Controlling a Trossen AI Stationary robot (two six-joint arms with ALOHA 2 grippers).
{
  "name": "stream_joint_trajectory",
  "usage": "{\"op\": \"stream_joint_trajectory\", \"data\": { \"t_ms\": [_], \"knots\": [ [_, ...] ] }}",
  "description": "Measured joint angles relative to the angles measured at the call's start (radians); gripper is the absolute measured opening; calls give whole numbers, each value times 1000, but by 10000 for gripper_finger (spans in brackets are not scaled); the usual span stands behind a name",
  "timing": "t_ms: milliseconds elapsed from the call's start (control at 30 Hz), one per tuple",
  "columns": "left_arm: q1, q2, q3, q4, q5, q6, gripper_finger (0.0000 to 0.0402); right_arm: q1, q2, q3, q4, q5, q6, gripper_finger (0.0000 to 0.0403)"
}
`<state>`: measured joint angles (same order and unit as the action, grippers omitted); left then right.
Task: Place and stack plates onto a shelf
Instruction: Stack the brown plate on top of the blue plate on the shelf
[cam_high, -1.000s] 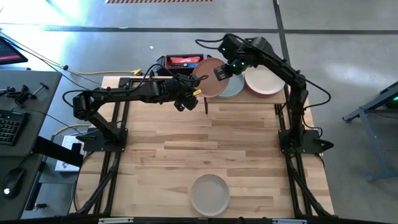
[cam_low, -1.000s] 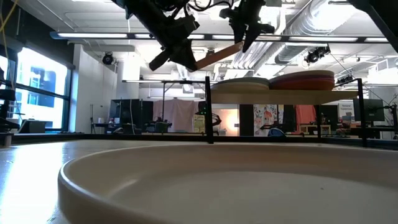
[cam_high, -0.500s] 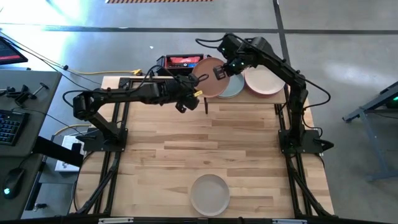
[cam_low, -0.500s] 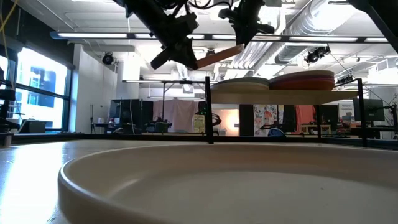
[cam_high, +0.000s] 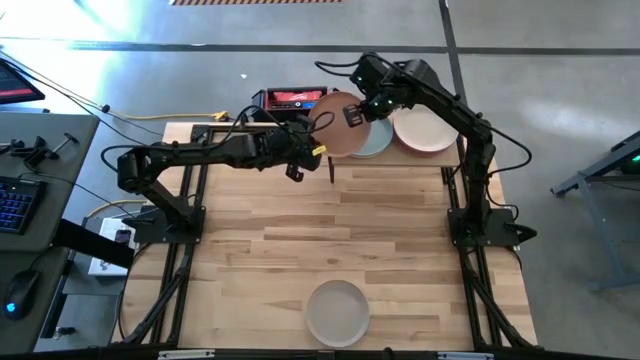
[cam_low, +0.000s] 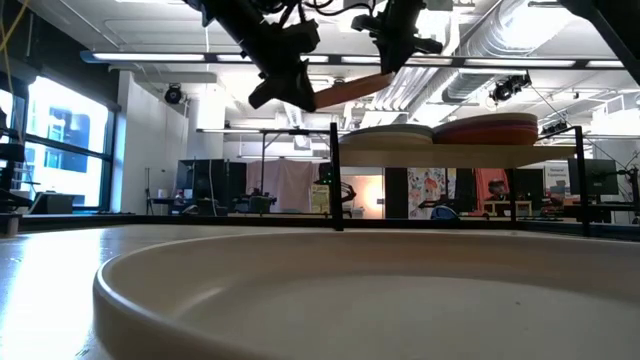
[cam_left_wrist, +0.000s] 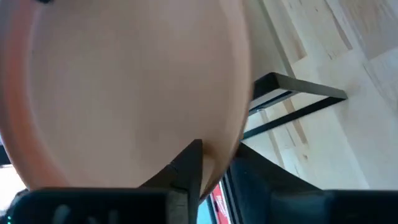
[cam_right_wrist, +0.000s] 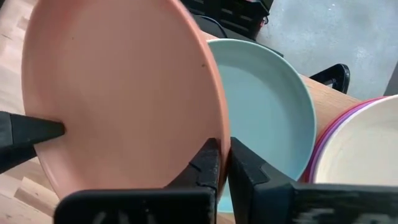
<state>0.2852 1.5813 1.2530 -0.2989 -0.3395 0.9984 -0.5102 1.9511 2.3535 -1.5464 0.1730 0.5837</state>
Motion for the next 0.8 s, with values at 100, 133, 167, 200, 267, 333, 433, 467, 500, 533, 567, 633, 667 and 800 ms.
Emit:
{"op": "stream_joint_trajectory", "data": {
  "t_ms": [100,133,167,200,267,333,433,467,500,533,567,633,667,800],
  "knots": [
    [-2,0,0,-5,-5,-23,93,0,0,0,-2,7,-1,0],
    [-4,0,0,-9,-12,-32,100,1,0,0,-2,6,-6,0],
    [-7,0,0,-13,-23,-39,106,0,0,0,-2,6,-8,0],
    [-10,0,0,-17,-37,-46,111,-3,0,0,-3,6,-9,1],
    [-14,0,0,-19,-66,-53,119,-12,0,0,-2,4,-21,1],
    [-19,0,0,-16,-105,-54,123,-25,0,0,-3,0,-34,1],
    [-19,0,0,-17,-164,-67,123,-55,0,0,-10,-10,-66,0],
    [-19,0,0,-19,-183,-78,123,-66,0,0,-12,-20,-75,0],
    [-18,0,0,-19,-200,-91,122,-78,-1,0,-13,-33,-88,0],
    [-18,0,0,-19,-219,-103,121,-90,-1,0,-13,-40,-101,0],
    [-18,0,0,-19,-236,-111,120,-103,-1,0,-16,-46,-116,0],
    [-18,0,0,-19,-268,-116,118,-133,-2,0,-23,-69,-148,0],
    [-18,0,0,-19,-284,-116,118,-151,-2,0,-25,-89,-167,0],
    [-18,0,0,-20,-324,-119,118,-229,-2,0,-25,-176,-227,0]
  ]
}}
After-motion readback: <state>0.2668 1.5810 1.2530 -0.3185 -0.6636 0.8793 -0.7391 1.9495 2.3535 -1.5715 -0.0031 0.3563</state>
